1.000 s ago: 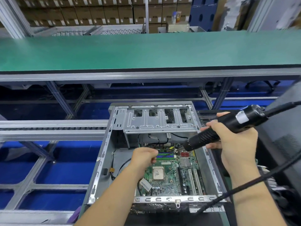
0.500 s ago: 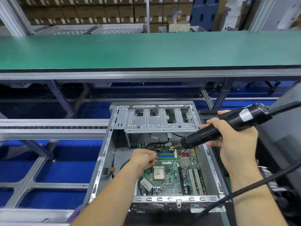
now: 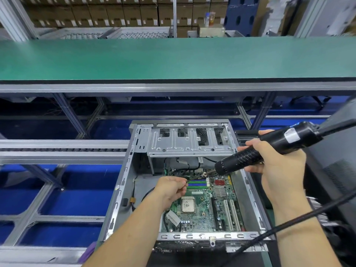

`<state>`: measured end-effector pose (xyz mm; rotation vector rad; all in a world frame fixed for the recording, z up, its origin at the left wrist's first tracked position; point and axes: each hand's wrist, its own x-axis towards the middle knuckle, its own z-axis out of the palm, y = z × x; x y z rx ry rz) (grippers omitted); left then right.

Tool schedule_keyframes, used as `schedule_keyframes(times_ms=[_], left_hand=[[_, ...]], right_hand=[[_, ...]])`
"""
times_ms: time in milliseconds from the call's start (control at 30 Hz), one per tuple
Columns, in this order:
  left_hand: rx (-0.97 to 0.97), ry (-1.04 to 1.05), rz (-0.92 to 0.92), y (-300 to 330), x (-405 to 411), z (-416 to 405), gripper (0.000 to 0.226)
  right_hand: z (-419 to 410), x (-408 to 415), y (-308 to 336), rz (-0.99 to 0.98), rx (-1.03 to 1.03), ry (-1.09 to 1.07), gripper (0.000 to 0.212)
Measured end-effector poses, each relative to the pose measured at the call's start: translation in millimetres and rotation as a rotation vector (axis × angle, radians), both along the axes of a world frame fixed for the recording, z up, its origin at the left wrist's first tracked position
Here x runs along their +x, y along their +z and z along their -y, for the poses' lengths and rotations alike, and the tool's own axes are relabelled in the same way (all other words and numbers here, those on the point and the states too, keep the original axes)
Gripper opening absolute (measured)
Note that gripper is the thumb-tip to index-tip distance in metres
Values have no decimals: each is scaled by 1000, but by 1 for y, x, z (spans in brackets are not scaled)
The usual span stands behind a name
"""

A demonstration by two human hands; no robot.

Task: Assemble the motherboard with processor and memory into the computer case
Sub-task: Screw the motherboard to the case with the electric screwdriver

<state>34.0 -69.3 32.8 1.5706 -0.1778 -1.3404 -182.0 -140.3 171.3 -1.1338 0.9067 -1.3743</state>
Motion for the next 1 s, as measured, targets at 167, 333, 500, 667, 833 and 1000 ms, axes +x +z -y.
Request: schedule_keyframes(times_ms=[167, 333, 500, 667, 833, 1000], left_hand=[[-30, -36, 79, -3, 0, 1, 12], [-30, -123, 218, -4, -1, 0, 16], [-82, -165, 243, -4, 2, -2, 17], [-140, -217, 185, 1, 14, -5, 13], [-129, -237, 163, -1, 24, -9, 12], [-74, -243, 141, -6, 27, -13, 12]], right_hand=[[2, -3, 2, -8, -13, 26, 32], [-1, -5, 8, 6, -55, 149, 25], [1, -7, 17, 15, -125, 271, 24], [6, -11, 25, 31, -214, 350, 29], [6, 1, 23, -9, -248, 483, 32], [6, 16, 25, -59, -207, 617, 31]])
